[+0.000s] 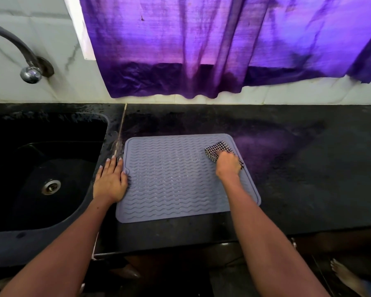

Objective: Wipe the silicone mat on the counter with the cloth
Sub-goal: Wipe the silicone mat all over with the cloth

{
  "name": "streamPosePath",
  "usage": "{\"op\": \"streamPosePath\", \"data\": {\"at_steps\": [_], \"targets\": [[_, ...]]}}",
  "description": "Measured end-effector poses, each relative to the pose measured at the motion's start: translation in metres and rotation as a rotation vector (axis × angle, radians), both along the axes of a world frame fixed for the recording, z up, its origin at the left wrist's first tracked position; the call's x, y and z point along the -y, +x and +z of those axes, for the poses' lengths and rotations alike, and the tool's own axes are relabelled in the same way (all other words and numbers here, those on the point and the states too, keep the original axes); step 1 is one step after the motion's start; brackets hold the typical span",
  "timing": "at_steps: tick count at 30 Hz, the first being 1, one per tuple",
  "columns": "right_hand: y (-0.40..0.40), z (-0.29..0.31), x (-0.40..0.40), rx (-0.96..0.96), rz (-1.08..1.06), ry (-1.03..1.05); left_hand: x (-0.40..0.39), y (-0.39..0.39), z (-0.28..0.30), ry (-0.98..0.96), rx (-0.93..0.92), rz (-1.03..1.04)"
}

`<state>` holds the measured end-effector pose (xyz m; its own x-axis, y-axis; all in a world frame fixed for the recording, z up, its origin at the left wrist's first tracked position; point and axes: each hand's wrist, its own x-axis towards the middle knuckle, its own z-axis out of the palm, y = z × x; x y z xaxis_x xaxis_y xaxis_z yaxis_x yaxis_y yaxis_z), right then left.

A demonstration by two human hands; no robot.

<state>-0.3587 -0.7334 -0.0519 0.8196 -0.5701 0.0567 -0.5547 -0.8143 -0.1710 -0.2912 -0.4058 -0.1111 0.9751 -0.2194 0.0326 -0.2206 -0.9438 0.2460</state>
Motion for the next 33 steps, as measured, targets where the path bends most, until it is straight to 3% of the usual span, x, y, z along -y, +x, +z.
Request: {"op": "streamPosePath", "data": {"at_steps": [6, 9, 12, 15, 20, 24, 26, 31, 33], "targets": [[-0.002, 0.004, 0.004, -0.038, -0.012, 0.09, 0.0, -0.001, 0.001, -0.017, 0.012, -0.007], [0.003, 0.023, 0.021, 0.004, -0.103, 0.361, 0.0, -0.001, 0.001, -0.028, 0.011, -0.015], [0.003, 0.039, 0.034, 0.19, -0.27, 0.591, -0.001, -0.002, 0.002, -0.027, 0.015, -0.021], [-0.008, 0.032, 0.024, 0.256, -0.28, 0.409, -0.001, 0.0, 0.001, -0.031, 0.032, -0.021], [-0.028, -0.002, -0.006, 0.052, -0.149, 0.092, 0.0, 0.001, 0.0, -0.044, 0.037, -0.023], [-0.035, -0.008, -0.011, 0.008, -0.06, 0.015, 0.0, 0.002, -0.001, -0.043, 0.016, -0.012], [-0.034, -0.003, -0.006, 0.035, -0.079, 0.106, 0.0, 0.005, -0.002, -0.016, -0.013, -0.018], [-0.037, 0.026, 0.016, 0.181, -0.272, 0.577, -0.003, 0.006, 0.002, 0.009, -0.132, -0.033], [-0.046, 0.027, 0.017, 0.239, -0.289, 0.565, -0.003, 0.003, 0.003, 0.007, -0.148, -0.028]]}}
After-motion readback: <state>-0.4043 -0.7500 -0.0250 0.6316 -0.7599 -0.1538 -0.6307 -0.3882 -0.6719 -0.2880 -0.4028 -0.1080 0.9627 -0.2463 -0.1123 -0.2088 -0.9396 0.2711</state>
